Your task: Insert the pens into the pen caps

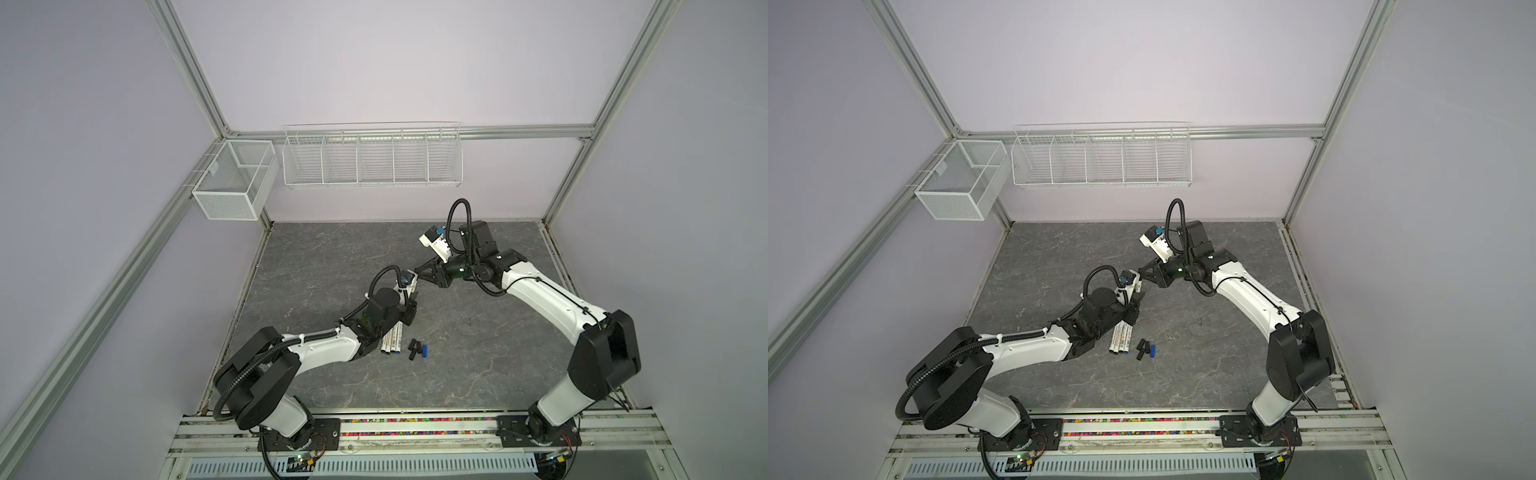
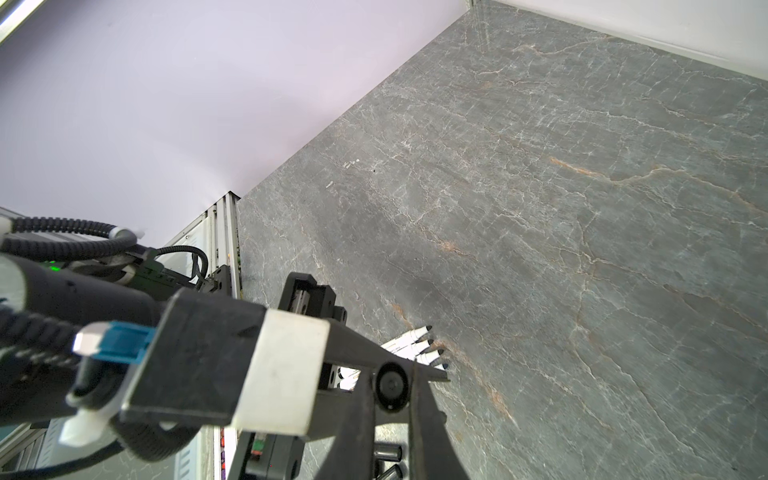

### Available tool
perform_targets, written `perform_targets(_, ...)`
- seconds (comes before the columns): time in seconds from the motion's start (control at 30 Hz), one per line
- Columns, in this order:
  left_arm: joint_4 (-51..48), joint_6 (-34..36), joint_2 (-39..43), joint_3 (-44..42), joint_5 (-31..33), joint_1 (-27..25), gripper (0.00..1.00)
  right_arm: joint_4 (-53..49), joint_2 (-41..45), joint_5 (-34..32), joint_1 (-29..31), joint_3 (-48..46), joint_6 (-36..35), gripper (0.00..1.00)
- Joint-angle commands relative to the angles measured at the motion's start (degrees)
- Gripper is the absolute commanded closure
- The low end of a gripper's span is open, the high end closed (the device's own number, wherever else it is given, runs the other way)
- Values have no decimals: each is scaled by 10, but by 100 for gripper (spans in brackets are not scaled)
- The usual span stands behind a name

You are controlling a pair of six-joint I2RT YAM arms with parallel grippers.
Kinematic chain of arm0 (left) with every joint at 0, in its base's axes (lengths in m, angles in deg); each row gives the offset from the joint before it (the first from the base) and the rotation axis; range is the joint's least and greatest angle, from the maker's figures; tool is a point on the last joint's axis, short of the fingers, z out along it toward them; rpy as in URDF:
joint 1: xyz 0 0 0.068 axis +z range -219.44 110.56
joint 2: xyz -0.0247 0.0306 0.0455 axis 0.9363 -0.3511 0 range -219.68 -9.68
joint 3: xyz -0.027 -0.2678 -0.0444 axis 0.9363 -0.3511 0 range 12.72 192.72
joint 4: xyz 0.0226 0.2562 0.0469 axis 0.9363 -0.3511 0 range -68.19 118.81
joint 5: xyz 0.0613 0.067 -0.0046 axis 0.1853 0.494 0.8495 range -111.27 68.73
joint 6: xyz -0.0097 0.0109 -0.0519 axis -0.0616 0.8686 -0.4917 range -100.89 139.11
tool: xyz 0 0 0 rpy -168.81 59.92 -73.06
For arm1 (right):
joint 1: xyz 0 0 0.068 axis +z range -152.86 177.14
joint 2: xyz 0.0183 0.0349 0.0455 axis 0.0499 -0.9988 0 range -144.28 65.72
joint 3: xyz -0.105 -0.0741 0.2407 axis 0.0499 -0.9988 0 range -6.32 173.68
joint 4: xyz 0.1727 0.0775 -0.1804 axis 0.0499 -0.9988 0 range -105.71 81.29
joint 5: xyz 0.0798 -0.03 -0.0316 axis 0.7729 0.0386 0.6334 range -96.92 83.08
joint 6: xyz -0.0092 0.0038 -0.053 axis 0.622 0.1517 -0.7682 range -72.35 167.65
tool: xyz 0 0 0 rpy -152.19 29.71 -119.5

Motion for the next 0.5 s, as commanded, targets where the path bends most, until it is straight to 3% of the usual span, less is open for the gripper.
perform_targets(0.0,117,-2,30,10,49,14,100,-108,6,22,7,-25,6,91)
perform_targets(0.47,145,-10,26,3,11,14,100,-71,8,-1,6,-34,42,77)
